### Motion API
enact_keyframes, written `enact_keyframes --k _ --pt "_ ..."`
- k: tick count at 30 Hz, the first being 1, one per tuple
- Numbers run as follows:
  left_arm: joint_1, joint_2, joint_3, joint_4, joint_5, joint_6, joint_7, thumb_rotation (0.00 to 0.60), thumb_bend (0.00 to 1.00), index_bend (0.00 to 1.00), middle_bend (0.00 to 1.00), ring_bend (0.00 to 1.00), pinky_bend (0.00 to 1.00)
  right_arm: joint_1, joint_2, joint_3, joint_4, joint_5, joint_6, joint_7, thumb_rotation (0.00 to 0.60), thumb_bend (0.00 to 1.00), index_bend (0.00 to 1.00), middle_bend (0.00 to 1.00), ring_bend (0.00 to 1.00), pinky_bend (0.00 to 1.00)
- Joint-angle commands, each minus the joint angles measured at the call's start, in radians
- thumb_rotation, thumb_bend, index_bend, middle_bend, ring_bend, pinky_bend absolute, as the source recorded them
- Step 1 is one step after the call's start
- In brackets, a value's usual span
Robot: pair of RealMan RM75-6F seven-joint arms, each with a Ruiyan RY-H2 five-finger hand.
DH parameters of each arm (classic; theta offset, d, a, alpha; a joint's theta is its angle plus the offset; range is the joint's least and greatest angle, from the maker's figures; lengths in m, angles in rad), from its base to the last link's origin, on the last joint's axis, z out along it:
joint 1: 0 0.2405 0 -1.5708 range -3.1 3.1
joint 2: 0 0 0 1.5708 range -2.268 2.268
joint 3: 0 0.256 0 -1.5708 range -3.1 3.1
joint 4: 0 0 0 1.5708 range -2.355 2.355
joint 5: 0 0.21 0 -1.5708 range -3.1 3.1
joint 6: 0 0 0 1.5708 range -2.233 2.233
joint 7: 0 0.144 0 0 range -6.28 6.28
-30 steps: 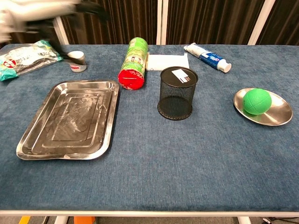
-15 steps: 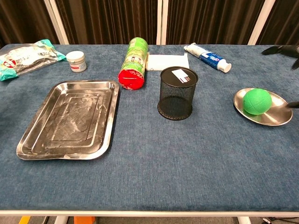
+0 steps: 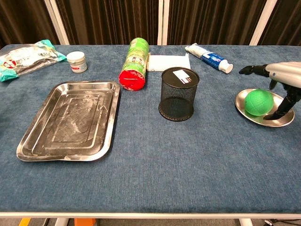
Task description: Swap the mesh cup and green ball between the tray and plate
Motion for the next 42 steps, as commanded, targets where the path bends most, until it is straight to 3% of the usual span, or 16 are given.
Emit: enact_keyframes --k 1,5,11,21,34,42 --pt "0.004 0.002 -0.007 0.004 -0.003 -0.012 0.002 0.600 0.07 0.14 0.13 0.05 0.26 0.016 -0.007 -0.004 0.008 0.029 -0.017 -0.006 0.600 0.06 0.00 0.09 0.04 0.35" --pt "0.011 0.004 -0.018 0.007 -0.005 -0.029 -0.002 0.600 0.07 0.14 0.13 0.05 0.26 0.030 -0.020 -0.009 0.020 0.039 -0.021 -0.004 0.600 0.07 0.07 0.15 0.11 0.45" --pt "0.020 0.007 -0.030 0.008 0.002 -0.042 -0.006 0.600 0.07 0.14 0.13 0.05 0.26 0.042 -0.028 -0.021 0.025 0.050 -0.022 -0.002 0.600 0.08 0.32 0.29 0.27 0.61" --pt "0.029 0.009 -0.049 0.011 0.011 -0.066 -0.016 0.600 0.07 0.14 0.13 0.05 0.26 0.030 -0.033 -0.033 0.032 0.008 0.038 0.040 0.600 0.13 0.58 0.46 0.43 0.71" --pt "0.040 0.011 -0.070 0.014 0.023 -0.077 -0.029 0.600 0.07 0.14 0.13 0.05 0.26 0.018 -0.001 -0.029 -0.009 -0.026 0.083 0.090 0.600 0.15 0.64 0.50 0.48 0.75" --pt "0.052 0.019 -0.082 0.014 0.026 -0.068 -0.043 0.600 0.07 0.14 0.13 0.05 0.26 0.021 0.063 -0.037 -0.185 -0.140 0.140 0.071 0.600 0.15 0.65 0.51 0.50 0.77"
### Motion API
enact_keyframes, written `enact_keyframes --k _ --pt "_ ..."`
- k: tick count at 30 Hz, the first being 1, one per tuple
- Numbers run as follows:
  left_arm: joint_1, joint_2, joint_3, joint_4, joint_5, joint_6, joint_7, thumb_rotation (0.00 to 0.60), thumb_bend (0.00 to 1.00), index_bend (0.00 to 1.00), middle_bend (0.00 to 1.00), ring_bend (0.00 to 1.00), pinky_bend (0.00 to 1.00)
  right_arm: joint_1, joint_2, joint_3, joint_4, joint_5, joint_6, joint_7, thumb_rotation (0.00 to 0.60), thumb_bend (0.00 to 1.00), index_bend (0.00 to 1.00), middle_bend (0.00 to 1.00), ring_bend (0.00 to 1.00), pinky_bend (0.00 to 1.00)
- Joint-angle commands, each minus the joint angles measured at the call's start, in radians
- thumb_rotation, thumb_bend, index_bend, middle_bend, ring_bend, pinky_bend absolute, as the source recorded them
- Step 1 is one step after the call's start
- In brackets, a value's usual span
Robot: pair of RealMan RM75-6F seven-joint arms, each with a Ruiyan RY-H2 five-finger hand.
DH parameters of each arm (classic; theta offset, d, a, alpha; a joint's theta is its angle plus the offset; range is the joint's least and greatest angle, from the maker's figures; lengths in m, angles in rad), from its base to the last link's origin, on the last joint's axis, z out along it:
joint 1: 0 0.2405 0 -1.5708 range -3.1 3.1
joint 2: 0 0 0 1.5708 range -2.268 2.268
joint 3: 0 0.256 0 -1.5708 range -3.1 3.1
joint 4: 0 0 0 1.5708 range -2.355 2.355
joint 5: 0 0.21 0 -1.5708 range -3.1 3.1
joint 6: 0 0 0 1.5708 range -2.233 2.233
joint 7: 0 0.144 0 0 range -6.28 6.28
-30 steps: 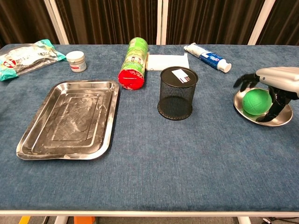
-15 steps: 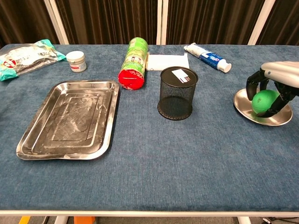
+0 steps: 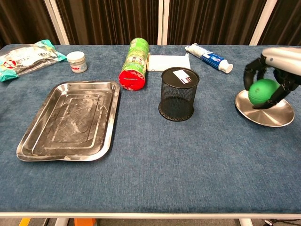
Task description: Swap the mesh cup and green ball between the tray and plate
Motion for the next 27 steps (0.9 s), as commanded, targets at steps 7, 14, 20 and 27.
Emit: enact_keyframes --k 7,14,20,27 --pt "0.020 0.026 -0.008 0.000 0.001 0.018 -0.005 0.600 0.08 0.14 0.13 0.05 0.26 0.046 -0.017 -0.037 -0.150 -0.084 -0.027 -0.087 0.600 0.15 0.65 0.51 0.50 0.77" --pt "0.036 0.039 -0.007 0.004 -0.016 0.006 -0.014 0.600 0.08 0.14 0.13 0.05 0.26 0.103 -0.124 -0.046 -0.115 -0.049 -0.102 -0.125 0.600 0.15 0.65 0.51 0.50 0.77" --pt "0.045 0.040 -0.011 0.014 -0.017 0.006 -0.020 0.600 0.08 0.14 0.13 0.05 0.26 0.143 -0.184 -0.043 -0.084 -0.028 -0.139 -0.143 0.600 0.15 0.65 0.51 0.50 0.77" --pt "0.049 0.033 -0.016 0.030 -0.014 0.003 -0.035 0.600 0.08 0.14 0.13 0.05 0.26 0.163 -0.228 -0.051 -0.049 -0.019 -0.142 -0.158 0.600 0.15 0.65 0.51 0.50 0.76"
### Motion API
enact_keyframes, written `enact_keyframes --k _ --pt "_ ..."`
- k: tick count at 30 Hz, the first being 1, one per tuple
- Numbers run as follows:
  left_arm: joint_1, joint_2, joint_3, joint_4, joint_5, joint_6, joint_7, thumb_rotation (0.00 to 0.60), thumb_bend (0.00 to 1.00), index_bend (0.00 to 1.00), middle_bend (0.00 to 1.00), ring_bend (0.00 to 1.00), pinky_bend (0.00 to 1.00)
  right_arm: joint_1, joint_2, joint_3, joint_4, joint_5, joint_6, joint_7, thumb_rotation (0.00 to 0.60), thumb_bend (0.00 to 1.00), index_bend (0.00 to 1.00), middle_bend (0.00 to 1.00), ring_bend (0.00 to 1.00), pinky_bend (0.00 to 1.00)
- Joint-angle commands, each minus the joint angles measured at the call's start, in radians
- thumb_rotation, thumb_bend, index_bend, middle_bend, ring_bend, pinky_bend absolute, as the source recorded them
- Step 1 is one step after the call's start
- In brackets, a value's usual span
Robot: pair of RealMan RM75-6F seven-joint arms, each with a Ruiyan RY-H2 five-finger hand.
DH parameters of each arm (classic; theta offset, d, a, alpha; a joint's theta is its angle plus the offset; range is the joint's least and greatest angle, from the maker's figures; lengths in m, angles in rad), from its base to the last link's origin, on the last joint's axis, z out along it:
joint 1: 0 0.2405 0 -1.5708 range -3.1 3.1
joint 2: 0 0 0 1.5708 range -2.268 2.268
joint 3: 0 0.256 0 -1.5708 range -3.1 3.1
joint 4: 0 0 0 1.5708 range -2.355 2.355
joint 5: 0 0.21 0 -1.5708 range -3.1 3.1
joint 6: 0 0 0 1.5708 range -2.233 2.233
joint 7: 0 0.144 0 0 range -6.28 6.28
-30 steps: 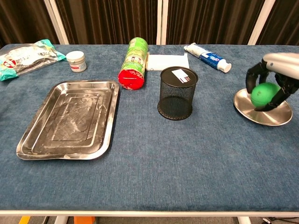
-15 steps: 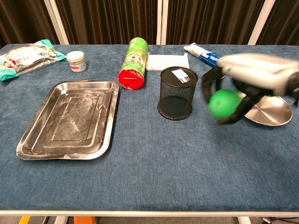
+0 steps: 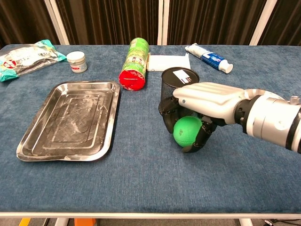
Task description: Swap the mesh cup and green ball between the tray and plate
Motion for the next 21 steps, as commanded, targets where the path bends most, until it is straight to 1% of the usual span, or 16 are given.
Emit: enact_keyframes --k 1,5,7,10,16,21 --pt "0.002 -0.002 -0.001 0.003 0.002 -0.001 -0.004 0.600 0.08 0.14 0.13 0.05 0.26 0.007 -0.015 -0.002 0.014 0.001 0.001 -0.001 0.600 0.15 0.64 0.50 0.50 0.76" --pt "0.005 -0.002 -0.003 0.007 0.002 -0.001 -0.009 0.600 0.08 0.14 0.13 0.05 0.26 0.016 -0.014 -0.008 0.018 -0.011 -0.009 0.017 0.600 0.13 0.59 0.47 0.49 0.72" --pt "0.007 -0.001 -0.005 0.008 0.003 0.000 -0.011 0.600 0.08 0.14 0.13 0.05 0.26 0.019 -0.008 -0.011 0.016 -0.018 -0.012 0.028 0.600 0.10 0.54 0.44 0.47 0.69" --pt "0.008 -0.002 -0.007 0.011 0.003 0.000 -0.010 0.600 0.08 0.14 0.13 0.05 0.26 0.021 -0.001 -0.014 0.016 -0.027 -0.013 0.042 0.600 0.08 0.50 0.41 0.42 0.66" --pt "0.011 -0.002 -0.013 0.011 0.001 0.000 -0.013 0.600 0.08 0.14 0.13 0.05 0.26 0.030 0.003 -0.018 0.017 -0.030 -0.024 0.057 0.600 0.07 0.44 0.36 0.36 0.63" --pt "0.013 0.001 -0.016 0.010 0.003 0.001 -0.016 0.600 0.08 0.14 0.13 0.05 0.26 0.037 0.008 -0.021 0.016 -0.026 -0.029 0.060 0.600 0.06 0.42 0.33 0.33 0.60"
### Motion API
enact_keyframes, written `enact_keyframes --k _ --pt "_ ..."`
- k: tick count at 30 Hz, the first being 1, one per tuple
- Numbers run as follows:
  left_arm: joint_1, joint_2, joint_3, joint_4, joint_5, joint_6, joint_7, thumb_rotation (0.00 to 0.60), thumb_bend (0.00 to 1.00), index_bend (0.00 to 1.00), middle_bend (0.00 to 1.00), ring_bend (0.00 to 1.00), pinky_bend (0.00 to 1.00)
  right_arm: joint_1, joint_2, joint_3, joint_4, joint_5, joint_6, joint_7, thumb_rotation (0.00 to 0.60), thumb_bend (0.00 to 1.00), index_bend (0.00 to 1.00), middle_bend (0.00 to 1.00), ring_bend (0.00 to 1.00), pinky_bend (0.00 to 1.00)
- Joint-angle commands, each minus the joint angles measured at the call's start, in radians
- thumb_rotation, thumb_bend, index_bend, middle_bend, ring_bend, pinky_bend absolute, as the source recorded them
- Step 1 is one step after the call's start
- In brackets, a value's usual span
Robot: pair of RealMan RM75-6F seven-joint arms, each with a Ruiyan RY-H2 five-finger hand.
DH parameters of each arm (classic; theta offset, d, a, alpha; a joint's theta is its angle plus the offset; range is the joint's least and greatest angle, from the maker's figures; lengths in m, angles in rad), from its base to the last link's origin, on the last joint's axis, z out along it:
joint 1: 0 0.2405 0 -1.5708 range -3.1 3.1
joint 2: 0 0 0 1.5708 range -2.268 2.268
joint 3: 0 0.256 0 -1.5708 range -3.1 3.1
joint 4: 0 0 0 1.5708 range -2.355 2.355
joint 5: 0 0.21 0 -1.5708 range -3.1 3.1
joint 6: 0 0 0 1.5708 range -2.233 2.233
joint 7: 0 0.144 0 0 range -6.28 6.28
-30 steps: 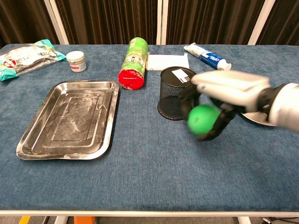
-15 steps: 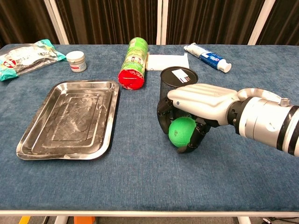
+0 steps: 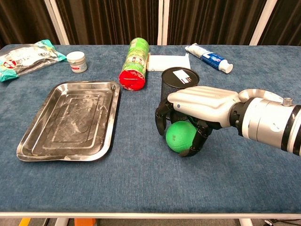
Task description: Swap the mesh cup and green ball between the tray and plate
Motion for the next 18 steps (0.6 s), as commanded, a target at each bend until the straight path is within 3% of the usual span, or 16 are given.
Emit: enact_keyframes --k 1,10,18 --pt "0.001 0.000 0.000 0.000 0.001 0.000 -0.001 0.600 0.08 0.14 0.13 0.05 0.26 0.001 0.002 -0.001 -0.002 0.002 0.001 -0.001 0.600 0.06 0.42 0.33 0.33 0.59" --pt "0.004 0.000 -0.005 0.003 -0.006 -0.007 -0.006 0.600 0.08 0.14 0.13 0.05 0.26 -0.020 0.053 -0.005 -0.061 -0.024 0.060 0.001 0.600 0.06 0.40 0.32 0.32 0.57" --pt "0.006 0.005 -0.008 -0.004 -0.002 -0.003 -0.003 0.600 0.08 0.14 0.13 0.04 0.25 -0.065 0.168 0.020 -0.180 -0.104 0.172 0.057 0.600 0.05 0.39 0.31 0.31 0.56"
